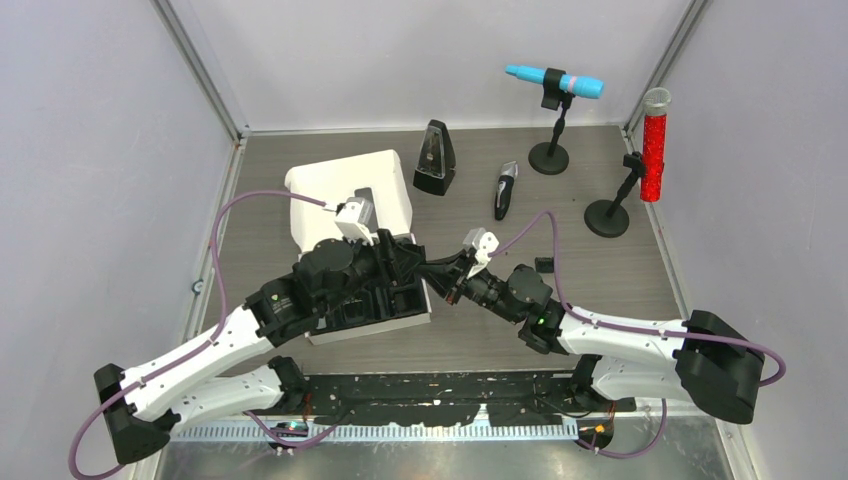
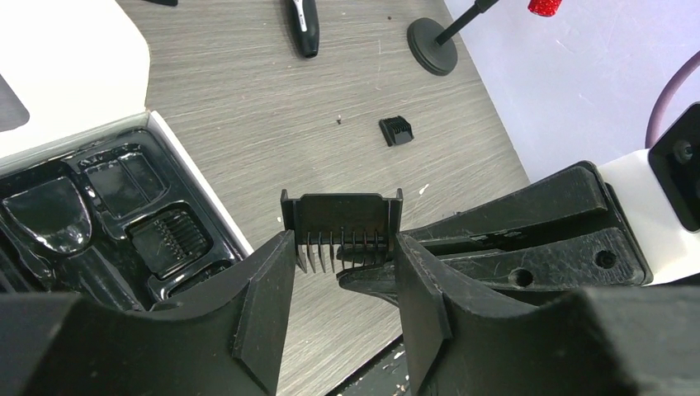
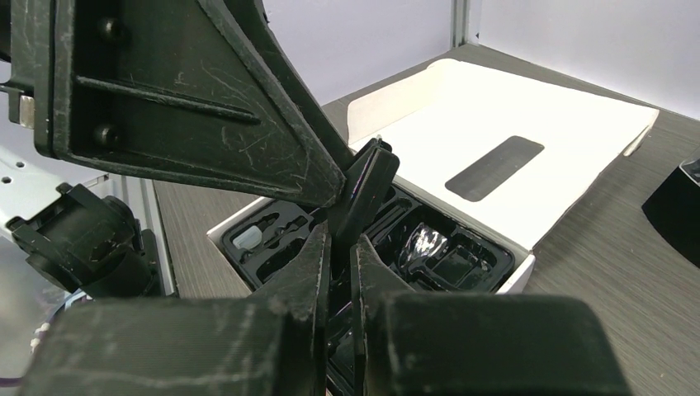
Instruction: Sort the hair-cutting tools
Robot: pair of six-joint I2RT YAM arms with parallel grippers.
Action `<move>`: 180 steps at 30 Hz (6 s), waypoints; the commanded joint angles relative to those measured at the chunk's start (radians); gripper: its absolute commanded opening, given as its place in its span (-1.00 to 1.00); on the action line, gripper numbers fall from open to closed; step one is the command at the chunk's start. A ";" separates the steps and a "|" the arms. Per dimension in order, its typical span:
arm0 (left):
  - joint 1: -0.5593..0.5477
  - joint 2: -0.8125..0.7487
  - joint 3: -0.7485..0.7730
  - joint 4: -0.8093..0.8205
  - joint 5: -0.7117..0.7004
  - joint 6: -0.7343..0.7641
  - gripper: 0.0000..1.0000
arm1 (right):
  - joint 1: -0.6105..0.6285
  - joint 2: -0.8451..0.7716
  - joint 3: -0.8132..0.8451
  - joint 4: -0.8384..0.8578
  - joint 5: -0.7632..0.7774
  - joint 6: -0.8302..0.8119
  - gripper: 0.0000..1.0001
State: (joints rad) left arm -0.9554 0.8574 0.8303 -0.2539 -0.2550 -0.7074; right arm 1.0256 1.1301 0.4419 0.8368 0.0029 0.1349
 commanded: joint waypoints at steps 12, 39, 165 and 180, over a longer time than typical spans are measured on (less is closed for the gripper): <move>-0.006 0.013 0.040 0.022 0.008 -0.040 -0.06 | 0.009 -0.028 0.014 0.050 0.049 -0.003 -0.89; -0.006 -0.093 0.001 -0.137 -0.197 -0.008 -0.66 | 0.027 -0.006 -0.020 0.080 0.023 0.041 -0.01; 0.132 0.405 -0.013 -0.576 -0.179 -0.196 -0.57 | 0.024 -0.282 -0.286 -0.081 0.443 0.261 0.40; 0.133 0.255 0.018 -0.650 -0.209 -0.194 -0.29 | 0.022 -0.332 -0.235 -0.222 0.475 0.211 0.40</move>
State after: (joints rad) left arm -0.8261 1.2026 0.8097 -0.8803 -0.4446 -0.9081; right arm 1.0470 0.8421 0.1524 0.6956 0.4324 0.3771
